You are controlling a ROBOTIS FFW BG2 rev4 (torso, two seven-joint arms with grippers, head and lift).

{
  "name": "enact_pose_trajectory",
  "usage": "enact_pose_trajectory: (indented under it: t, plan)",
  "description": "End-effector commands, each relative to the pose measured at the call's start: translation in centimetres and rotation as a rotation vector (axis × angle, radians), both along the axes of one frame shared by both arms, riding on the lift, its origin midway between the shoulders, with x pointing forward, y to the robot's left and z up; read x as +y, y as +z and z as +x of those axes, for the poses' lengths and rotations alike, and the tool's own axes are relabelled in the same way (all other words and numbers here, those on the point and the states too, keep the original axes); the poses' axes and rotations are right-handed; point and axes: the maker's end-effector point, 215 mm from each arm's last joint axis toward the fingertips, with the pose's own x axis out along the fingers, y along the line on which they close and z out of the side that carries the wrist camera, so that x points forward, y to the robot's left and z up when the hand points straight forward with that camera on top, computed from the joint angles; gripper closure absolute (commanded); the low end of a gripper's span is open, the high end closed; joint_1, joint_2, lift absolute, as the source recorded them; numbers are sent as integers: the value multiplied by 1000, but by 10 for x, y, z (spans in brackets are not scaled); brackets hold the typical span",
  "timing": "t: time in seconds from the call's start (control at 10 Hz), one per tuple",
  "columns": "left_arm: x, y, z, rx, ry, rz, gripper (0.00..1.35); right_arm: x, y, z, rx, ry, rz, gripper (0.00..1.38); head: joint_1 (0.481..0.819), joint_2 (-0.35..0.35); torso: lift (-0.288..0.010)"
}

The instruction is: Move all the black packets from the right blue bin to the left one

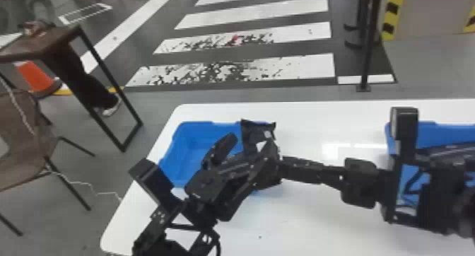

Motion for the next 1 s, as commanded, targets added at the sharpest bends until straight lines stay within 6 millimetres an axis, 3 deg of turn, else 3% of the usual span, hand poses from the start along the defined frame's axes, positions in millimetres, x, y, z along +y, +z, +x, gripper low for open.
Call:
enact_pose_trajectory:
  t: [0.0, 0.1, 0.2, 0.3, 0.4, 0.8, 0.9]
  plan:
    - [-3, 0, 0, 14, -10, 0, 205, 2, -1, -1, 4, 5, -1, 1099, 695, 321, -140]
    - [-5, -1, -1, 28, -16, 15, 466, 1, -2, -1, 12, 4, 4, 1099, 695, 321, -140]
    - [-3, -3, -2, 33, -13, 13, 953, 1, -2, -1, 12, 4, 4, 1099, 695, 319, -140]
    - [-1, 0, -1, 21, -6, 16, 1124, 1, -2, -1, 15, 4, 4, 1099, 695, 318, -140]
    - [1, 4, -1, 8, 2, 21, 1211, 0, -3, 1, 20, 1, 8, 1099, 695, 321, -140]
    - [3, 2, 0, 16, 4, 64, 1213, -7, 3, 21, 14, -45, 27, 1084, 695, 319, -140]
    - [1, 4, 1, 9, 0, 67, 1213, -11, 10, 32, 15, -81, 74, 759, 695, 315, -140]
